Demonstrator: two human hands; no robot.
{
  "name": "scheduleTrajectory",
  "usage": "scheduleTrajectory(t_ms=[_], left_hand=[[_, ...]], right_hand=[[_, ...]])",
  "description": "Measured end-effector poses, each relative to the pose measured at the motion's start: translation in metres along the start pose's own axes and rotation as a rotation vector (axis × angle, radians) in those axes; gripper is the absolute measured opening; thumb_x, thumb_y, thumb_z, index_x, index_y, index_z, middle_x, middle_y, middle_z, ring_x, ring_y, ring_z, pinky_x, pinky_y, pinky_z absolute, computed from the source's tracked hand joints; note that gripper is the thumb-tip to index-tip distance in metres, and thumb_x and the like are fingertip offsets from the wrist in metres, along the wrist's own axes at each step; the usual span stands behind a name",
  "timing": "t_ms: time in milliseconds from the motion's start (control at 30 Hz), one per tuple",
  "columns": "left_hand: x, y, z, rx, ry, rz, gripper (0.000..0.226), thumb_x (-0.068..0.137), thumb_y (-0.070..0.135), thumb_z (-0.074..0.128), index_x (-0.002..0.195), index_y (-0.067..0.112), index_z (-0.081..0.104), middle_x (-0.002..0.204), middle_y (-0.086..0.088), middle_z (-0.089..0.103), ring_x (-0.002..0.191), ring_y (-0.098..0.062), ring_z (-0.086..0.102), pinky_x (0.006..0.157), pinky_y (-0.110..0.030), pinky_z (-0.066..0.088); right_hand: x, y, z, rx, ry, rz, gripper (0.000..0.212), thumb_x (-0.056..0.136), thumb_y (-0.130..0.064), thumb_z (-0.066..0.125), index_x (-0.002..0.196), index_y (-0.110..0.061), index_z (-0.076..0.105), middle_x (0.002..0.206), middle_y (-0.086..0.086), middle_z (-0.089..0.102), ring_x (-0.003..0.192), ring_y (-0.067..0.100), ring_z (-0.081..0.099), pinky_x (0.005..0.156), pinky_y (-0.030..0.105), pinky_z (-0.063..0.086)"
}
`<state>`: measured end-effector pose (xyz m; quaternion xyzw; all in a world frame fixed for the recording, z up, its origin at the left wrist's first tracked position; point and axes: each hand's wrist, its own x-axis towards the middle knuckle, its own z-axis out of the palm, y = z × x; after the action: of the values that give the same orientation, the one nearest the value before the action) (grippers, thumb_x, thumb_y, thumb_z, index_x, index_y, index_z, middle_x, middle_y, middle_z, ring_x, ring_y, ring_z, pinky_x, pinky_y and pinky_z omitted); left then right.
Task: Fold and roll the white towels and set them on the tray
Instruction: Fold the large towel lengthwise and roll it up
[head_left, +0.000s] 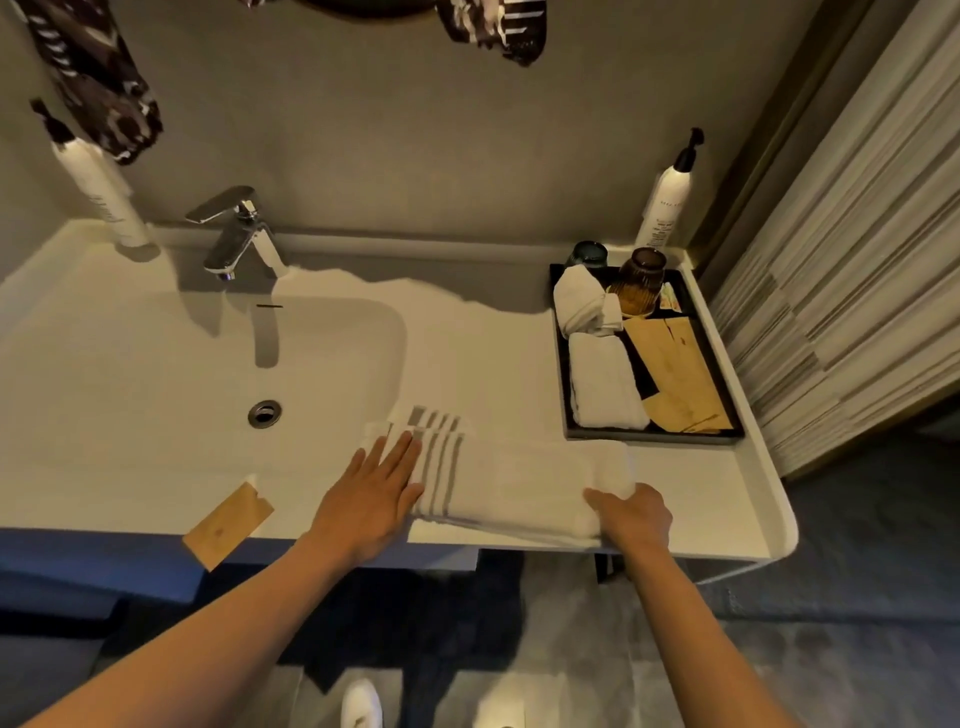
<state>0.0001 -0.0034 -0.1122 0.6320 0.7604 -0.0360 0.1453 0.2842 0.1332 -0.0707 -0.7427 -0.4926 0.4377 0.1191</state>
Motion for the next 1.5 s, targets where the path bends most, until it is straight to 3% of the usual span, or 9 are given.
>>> scheduleTrajectory(t_ms=[133, 200, 300, 367, 900, 1033, 1200, 1400, 1500], left_hand=[[-0.014, -0.012, 0.011, -0.039, 0.008, -0.065, 0.086, 0.074, 0.064, -0.039, 0.151, 0.033, -0.021, 0.158, 0.008, -0.022, 0.154, -0.028, -0.003, 0.123, -0.045, 0.006], [-0.012, 0.000, 0.010, -0.011, -0.004, -0.055, 0.055, 0.097, 0.056, -0.006, 0.148, 0.042, -0.024, 0.162, 0.000, -0.018, 0.153, -0.036, 0.003, 0.121, -0.051, 0.012], [-0.012, 0.011, 0.000, 0.035, 0.095, 0.066, 0.093, 0.088, 0.017, 0.066, 0.152, 0.051, 0.007, 0.162, -0.022, 0.019, 0.138, -0.053, 0.035, 0.111, -0.061, 0.033], [-0.016, 0.017, -0.001, 0.144, 0.148, 0.129, 0.100, 0.070, 0.001, 0.078, 0.150, 0.042, 0.034, 0.158, -0.023, 0.031, 0.137, -0.053, 0.038, 0.108, -0.069, 0.032], [-0.008, 0.006, 0.016, -0.221, 0.168, 0.096, 0.055, 0.094, 0.032, 0.047, 0.149, 0.033, 0.038, 0.160, 0.004, 0.031, 0.143, -0.030, 0.037, 0.120, -0.048, 0.022], [-0.014, -0.010, 0.008, -0.904, 0.030, -0.198, 0.057, 0.096, 0.018, 0.061, 0.148, 0.014, 0.038, 0.145, 0.002, 0.046, 0.141, -0.018, 0.040, 0.110, -0.019, 0.033], [-0.015, -0.048, -0.016, -1.185, 0.506, -0.633, 0.035, 0.094, -0.002, 0.045, 0.111, 0.019, 0.067, 0.126, 0.000, 0.062, 0.116, -0.015, 0.056, 0.092, -0.022, 0.041], [-0.010, -0.020, -0.021, -1.120, 0.213, -0.174, 0.039, 0.106, 0.036, 0.036, 0.143, 0.033, 0.049, 0.154, 0.015, 0.032, 0.143, -0.004, 0.031, 0.117, -0.022, 0.021], [0.003, -0.020, -0.019, -1.017, 0.064, -0.199, 0.041, 0.104, 0.047, 0.036, 0.143, 0.040, 0.048, 0.163, 0.008, 0.019, 0.151, -0.013, 0.016, 0.122, -0.033, 0.017]], right_hand=[[-0.027, -0.026, 0.015, -0.064, 0.075, -0.094, 0.045, 0.084, -0.024, 0.068, 0.120, -0.001, 0.051, 0.120, 0.020, 0.058, 0.097, 0.031, 0.054, 0.085, 0.040, 0.047], [-0.031, -0.027, 0.008, -0.023, 0.103, -0.144, 0.044, 0.083, -0.022, 0.068, 0.118, -0.002, 0.049, 0.113, 0.016, 0.056, 0.089, 0.025, 0.049, 0.077, 0.036, 0.045], [-0.033, -0.027, 0.000, -0.046, 0.161, -0.202, 0.047, 0.083, -0.019, 0.068, 0.121, -0.002, 0.048, 0.113, 0.015, 0.052, 0.090, 0.025, 0.049, 0.074, 0.035, 0.042], [-0.035, -0.028, -0.004, -0.099, 0.165, -0.202, 0.046, 0.083, -0.018, 0.067, 0.122, -0.002, 0.048, 0.117, 0.017, 0.052, 0.096, 0.031, 0.054, 0.075, 0.035, 0.042], [-0.136, -0.136, 0.103, -0.427, 0.132, -0.686, 0.049, 0.086, -0.036, 0.062, 0.127, -0.017, 0.043, 0.122, 0.004, 0.045, 0.112, 0.025, 0.045, 0.077, 0.033, 0.039], [-0.145, -0.126, 0.157, -0.578, 0.123, -0.791, 0.038, 0.093, -0.043, 0.049, 0.119, -0.016, 0.048, 0.117, 0.005, 0.052, 0.106, 0.026, 0.049, 0.083, 0.037, 0.043], [-0.131, -0.083, 0.182, -0.625, 0.055, -0.862, 0.050, 0.099, -0.053, 0.030, 0.119, -0.015, 0.055, 0.114, 0.004, 0.062, 0.102, 0.022, 0.056, 0.087, 0.033, 0.042], [-0.128, -0.060, 0.174, -0.199, -0.518, -0.758, 0.059, 0.103, -0.046, 0.022, 0.155, -0.018, 0.020, 0.157, -0.003, 0.032, 0.140, 0.004, 0.034, 0.119, 0.024, 0.025], [-0.115, -0.057, 0.137, -0.231, -0.421, -0.941, 0.039, 0.102, -0.020, 0.036, 0.137, -0.026, 0.051, 0.135, -0.014, 0.054, 0.123, 0.000, 0.051, 0.106, 0.005, 0.028]])
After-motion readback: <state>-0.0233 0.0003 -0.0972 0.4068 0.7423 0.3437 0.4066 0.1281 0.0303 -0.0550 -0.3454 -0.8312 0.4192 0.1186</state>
